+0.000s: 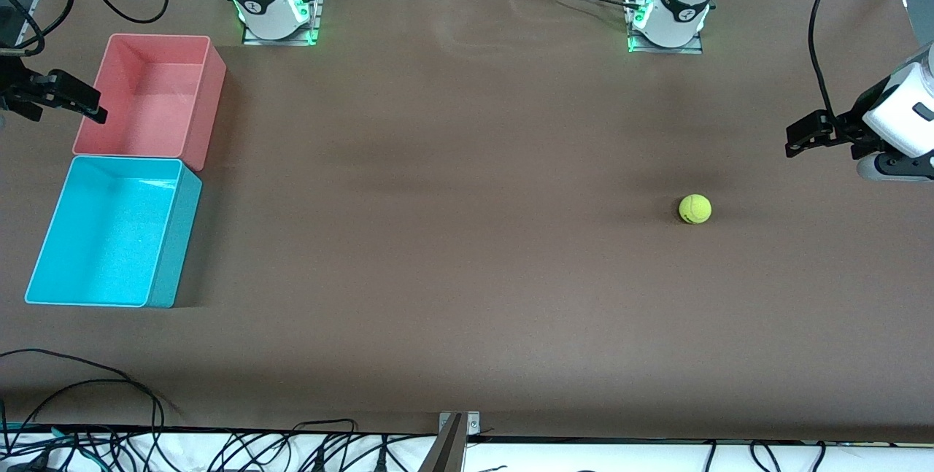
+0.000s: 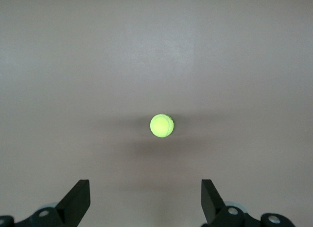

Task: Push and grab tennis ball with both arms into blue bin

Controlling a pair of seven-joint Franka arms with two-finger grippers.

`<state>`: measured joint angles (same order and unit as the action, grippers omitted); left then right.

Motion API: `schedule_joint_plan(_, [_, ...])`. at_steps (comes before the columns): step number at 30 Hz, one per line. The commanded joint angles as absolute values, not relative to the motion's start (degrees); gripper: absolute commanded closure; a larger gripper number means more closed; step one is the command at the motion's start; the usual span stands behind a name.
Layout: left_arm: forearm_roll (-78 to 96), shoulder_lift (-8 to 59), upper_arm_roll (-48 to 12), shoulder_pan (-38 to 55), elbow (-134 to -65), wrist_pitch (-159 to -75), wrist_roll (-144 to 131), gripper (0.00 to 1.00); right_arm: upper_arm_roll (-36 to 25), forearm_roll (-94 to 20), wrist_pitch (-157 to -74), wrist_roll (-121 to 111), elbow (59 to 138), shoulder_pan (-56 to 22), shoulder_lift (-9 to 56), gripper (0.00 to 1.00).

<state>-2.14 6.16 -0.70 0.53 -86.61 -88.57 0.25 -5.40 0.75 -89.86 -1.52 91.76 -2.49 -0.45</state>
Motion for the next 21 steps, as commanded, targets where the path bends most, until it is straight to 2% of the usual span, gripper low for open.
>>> schedule_joint_plan(1, [-2.72,5.19,-0.70,0.35,-87.63,-88.77,1.49,0.00,-5.36,0.35,-89.74,-1.33,92.98,-2.55,-1.84,0.00])
schedule_joint_plan(21, [-2.72,5.19,-0.70,0.35,-87.63,-88.77,1.49,0.00,-5.36,0.26,-89.30,-1.85,92.37,-2.46,-1.41,0.00])
